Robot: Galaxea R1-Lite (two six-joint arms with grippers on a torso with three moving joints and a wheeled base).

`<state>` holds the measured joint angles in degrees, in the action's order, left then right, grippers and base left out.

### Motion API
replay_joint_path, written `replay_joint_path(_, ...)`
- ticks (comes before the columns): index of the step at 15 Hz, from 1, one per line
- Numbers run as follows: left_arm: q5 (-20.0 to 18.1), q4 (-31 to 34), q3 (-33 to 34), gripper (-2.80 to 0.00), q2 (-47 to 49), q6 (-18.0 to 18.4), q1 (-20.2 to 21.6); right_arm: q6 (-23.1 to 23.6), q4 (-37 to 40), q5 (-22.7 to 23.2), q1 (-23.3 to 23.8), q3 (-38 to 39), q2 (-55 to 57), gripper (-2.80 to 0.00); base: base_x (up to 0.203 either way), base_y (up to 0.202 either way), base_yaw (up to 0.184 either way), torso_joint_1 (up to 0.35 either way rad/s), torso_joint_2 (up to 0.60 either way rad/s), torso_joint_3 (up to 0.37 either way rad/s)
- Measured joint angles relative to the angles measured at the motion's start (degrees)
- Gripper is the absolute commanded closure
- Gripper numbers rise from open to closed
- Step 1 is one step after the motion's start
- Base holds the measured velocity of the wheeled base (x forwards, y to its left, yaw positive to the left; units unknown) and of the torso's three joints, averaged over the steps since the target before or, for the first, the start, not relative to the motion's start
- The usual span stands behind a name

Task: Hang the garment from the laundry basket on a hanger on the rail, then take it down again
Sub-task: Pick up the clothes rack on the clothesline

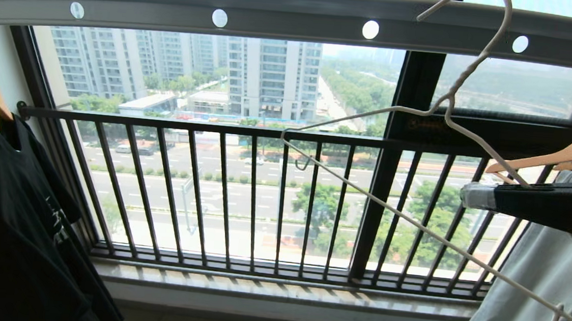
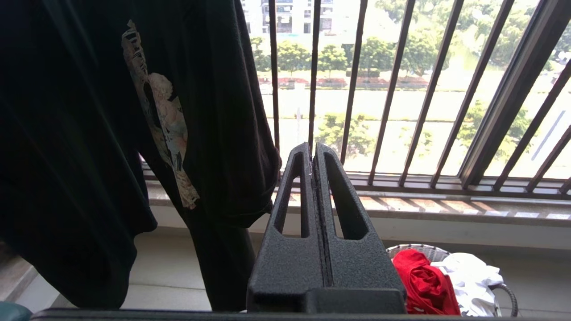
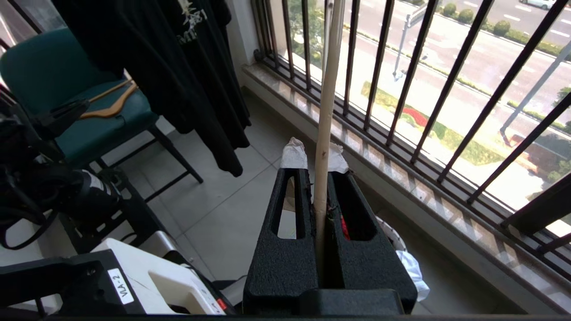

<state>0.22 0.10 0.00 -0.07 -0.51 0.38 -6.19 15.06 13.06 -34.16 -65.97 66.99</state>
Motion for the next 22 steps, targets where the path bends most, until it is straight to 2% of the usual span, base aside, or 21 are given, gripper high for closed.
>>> replay_joint_path(7, 0.0, 0.0, 0.0, 0.00, 0.0, 0.0, 0.0, 0.0, -11.8, 0.7, 1.0, 4.0, 2.3, 0.00, 0.000, 0.000, 0.000, 0.000, 0.00, 0.000)
replay_joint_path(13, 0.0, 0.0, 0.0, 0.00, 0.0, 0.0, 0.0, 0.0, -12.5, 2.0, 2.1, 7.8, 0.8, 0.00, 0.000, 0.000, 0.000, 0.000, 0.00, 0.000)
replay_joint_path(22, 0.0, 0.0, 0.0, 0.00, 0.0, -0.1, 0.0, 0.0, -13.2, 2.4, 5.1, 8.8, -0.8, 0.00, 0.000, 0.000, 0.000, -0.020, 0.04, 0.023)
